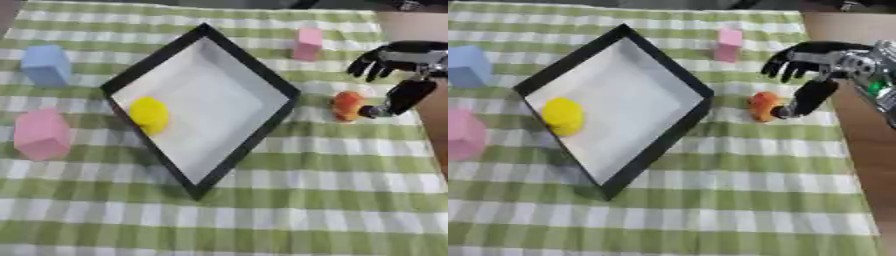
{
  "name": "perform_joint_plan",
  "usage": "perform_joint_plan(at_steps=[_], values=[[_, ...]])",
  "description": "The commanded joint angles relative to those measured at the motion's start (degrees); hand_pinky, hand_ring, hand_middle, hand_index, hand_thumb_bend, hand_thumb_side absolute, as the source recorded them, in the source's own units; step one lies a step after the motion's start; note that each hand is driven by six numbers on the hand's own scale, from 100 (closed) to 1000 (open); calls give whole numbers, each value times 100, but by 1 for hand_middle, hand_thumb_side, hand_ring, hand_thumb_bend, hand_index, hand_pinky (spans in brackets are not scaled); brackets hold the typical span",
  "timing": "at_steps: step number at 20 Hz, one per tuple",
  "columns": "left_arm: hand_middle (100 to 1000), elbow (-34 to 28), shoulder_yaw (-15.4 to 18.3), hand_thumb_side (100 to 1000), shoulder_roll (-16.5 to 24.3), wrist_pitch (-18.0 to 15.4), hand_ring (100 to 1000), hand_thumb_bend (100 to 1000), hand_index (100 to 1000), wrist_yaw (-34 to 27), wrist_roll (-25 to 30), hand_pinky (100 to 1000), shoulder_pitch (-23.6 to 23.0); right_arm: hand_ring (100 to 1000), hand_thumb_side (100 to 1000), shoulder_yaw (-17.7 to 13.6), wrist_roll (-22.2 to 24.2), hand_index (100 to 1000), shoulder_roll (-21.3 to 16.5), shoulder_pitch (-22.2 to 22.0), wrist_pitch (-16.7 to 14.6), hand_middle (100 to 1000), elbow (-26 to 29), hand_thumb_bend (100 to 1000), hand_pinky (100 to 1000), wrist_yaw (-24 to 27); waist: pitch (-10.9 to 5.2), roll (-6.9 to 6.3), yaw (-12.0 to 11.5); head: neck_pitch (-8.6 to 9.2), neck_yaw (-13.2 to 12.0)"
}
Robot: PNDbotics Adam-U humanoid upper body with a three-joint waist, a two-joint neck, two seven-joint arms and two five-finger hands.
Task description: Pick up objects on the table and place them in the box.
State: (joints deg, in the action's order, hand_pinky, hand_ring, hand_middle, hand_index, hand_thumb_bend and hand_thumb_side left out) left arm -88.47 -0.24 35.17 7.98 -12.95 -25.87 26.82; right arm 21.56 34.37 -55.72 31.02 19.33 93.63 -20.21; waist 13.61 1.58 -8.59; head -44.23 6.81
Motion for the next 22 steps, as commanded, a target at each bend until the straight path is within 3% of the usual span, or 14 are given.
perform_joint_plan(at_steps=[1,20,22], values=[[695,-126,19,540,89,-12,733,1000,783,-11,23,791,85,787,100,-1,-23,865,-47,127,-39,789,-182,413,830,-164,-18,19,-15,12,7],[697,-187,26,536,29,-18,736,1000,782,-23,29,792,35,773,100,165,-4,822,310,219,-276,742,-1091,407,819,-524,113,11,-62,12,148],[697,-188,28,536,24,-20,735,1000,782,-24,31,792,28,765,100,175,-45,789,355,223,-285,704,-1136,400,814,-500,123,7,-69,12,161]])
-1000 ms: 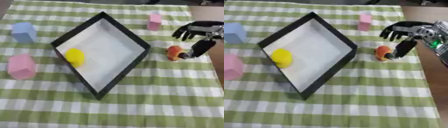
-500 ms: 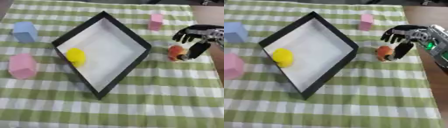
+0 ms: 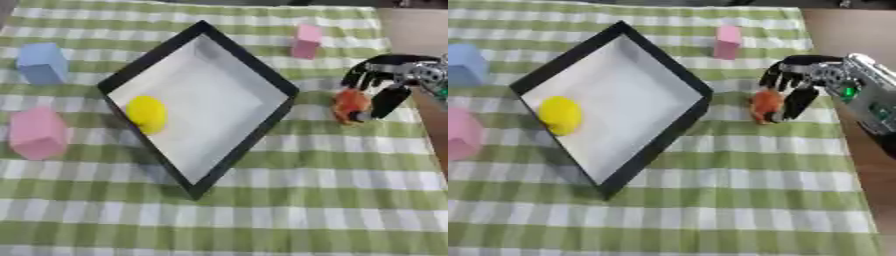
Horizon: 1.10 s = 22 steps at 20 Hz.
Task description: Pick up objects on the table and place them in the box.
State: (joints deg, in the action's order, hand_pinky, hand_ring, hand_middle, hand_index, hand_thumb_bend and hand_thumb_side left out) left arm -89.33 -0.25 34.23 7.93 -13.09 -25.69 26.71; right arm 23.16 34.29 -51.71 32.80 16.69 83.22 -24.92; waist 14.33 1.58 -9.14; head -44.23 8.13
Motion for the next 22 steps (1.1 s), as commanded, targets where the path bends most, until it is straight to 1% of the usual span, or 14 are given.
perform_joint_plan(at_steps=[1,2,3,4,5,7,8,10,13,14,15,19,20,22], values=[[697,-104,31,537,117,-16,735,1000,782,-10,13,792,35,760,100,6,-74,766,-33,40,-24,678,-103,392,811,-2,53,7,-16,12,29],[697,-106,36,537,118,-18,735,1000,781,-12,11,793,29,746,100,-34,-128,723,-26,30,-47,631,-123,378,805,44,55,9,-15,12,27],[697,-107,39,537,119,-20,735,1000,781,-14,10,793,24,746,100,-73,-188,723,-24,17,-84,631,-148,378,805,95,56,11,-14,12,26],[697,-107,42,537,120,-21,734,1000,779,-16,9,793,21,718,100,-115,-260,659,-26,4,-127,570,-158,357,794,156,55,16,-11,12,22],[697,-108,43,538,121,-23,734,1000,779,-18,8,793,19,702,100,-152,-343,627,-35,-15,-167,542,-152,346,788,227,54,20,-7,12,17],[697,-110,43,538,122,-25,734,1000,779,-18,10,793,18,685,100,-207,-516,594,-68,-65,-219,514,-92,320,781,398,49,30,0,12,6],[697,-109,42,538,122,-25,734,1000,778,-17,10,793,16,665,100,-227,-603,559,-89,-90,-220,485,-41,288,774,478,44,35,4,12,1],[696,-107,44,539,124,-26,734,1000,778,-15,11,794,11,653,100,-265,-759,540,-142,-151,-187,470,105,266,771,626,33,45,11,12,-5],[695,-106,51,539,133,-30,734,1000,778,-14,6,794,1,643,100,-327,-856,534,-245,-243,-84,466,347,241,763,806,12,59,23,12,-14],[694,-106,53,548,136,-32,734,1000,778,-14,4,794,-1,641,100,-350,-859,535,-281,-267,-45,468,422,186,761,850,5,64,27,12,-16],[694,-108,55,540,140,-35,734,1000,778,-14,2,794,-5,641,100,-376,-854,536,-317,-289,-12,468,497,235,761,888,-2,68,32,12,-20],[692,-122,66,541,166,-40,734,1000,778,-8,-7,794,-29,641,100,-544,-782,556,-478,-365,60,484,926,217,761,981,-31,85,47,12,-49],[691,-126,69,542,173,-41,734,1000,778,-7,-10,795,-36,644,100,-593,-762,575,-524,-370,74,498,1058,213,764,1004,-39,89,51,12,-57],[691,-136,75,542,191,-42,734,1000,778,-4,-16,795,-53,645,100,-703,-710,587,-624,-356,104,508,1356,222,765,1025,-56,95,59,12,-70]])
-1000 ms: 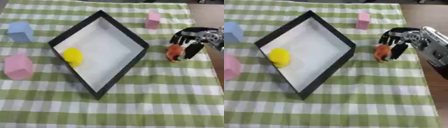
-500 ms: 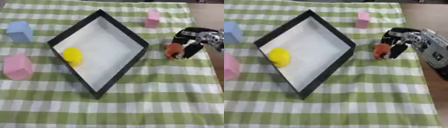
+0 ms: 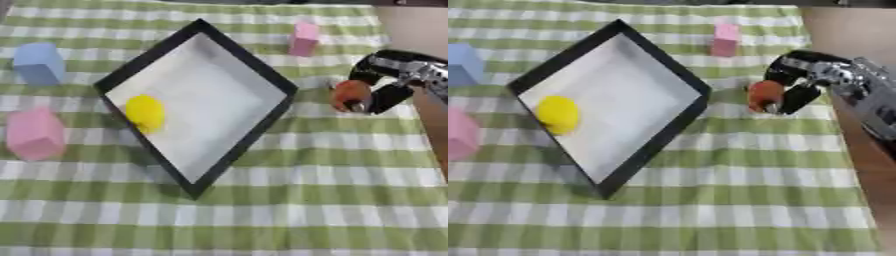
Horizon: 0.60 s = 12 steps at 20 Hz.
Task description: Pick up objects on the table and place them in the box.
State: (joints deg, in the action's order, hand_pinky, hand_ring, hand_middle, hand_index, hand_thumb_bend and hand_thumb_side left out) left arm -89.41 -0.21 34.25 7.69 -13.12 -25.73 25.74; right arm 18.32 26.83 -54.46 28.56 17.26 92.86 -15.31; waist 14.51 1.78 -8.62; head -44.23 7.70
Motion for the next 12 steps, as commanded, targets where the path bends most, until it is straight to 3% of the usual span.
perform_joint_plan(at_steps=[1,6,9,12], values=[[691,-133,74,542,197,-17,734,1000,778,0,-15,795,36,645,100,-272,67,590,-393,94,65,510,541,227,766,69,-83,79,11,12,-33],[691,-150,75,544,230,-13,735,1000,778,7,-19,795,11,646,100,-472,203,605,-523,420,175,521,1211,252,770,-2,-133,102,22,12,-56],[690,-161,78,545,245,-13,735,1000,778,10,-22,795,-2,642,100,-486,311,606,-426,880,210,521,1640,254,771,-73,-164,112,18,12,-68],[691,-176,87,547,255,-16,735,1000,778,12,-27,796,-19,630,100,-301,591,604,-95,1550,296,529,1880,250,770,-162,-199,111,17,12,-65]])
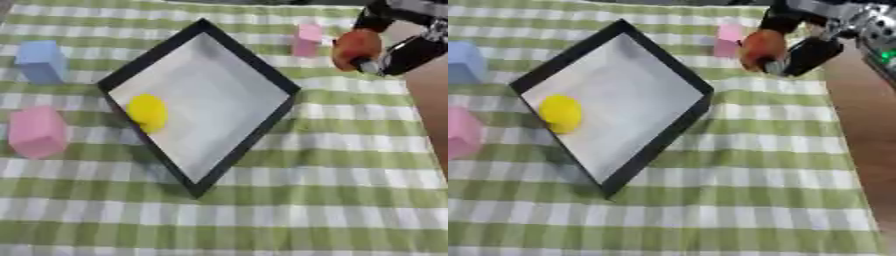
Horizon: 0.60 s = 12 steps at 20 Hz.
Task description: Pick up objects on the table and place them in the box.
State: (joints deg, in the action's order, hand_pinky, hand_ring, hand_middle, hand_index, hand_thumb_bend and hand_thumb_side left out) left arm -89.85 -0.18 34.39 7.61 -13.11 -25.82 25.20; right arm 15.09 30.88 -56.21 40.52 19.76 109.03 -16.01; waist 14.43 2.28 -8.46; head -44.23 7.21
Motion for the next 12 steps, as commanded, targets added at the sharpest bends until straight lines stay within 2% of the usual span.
perform_joint_plan(at_steps=[1,6,12], values=[[691,-139,93,548,240,-12,735,1000,778,12,-25,796,30,626,100,121,312,604,269,626,71,533,281,248,770,-147,-204,58,1,12,-11],[693,-181,131,552,243,-21,735,1000,778,17,-64,796,10,626,100,627,942,614,1392,1737,29,540,-110,243,770,-625,-249,29,5,12,18],[693,-215,137,553,217,-27,736,1000,778,-5,-91,796,43,628,100,1170,1343,624,2438,2292,-207,547,-996,217,763,-1123,-250,34,-42,12,82]])
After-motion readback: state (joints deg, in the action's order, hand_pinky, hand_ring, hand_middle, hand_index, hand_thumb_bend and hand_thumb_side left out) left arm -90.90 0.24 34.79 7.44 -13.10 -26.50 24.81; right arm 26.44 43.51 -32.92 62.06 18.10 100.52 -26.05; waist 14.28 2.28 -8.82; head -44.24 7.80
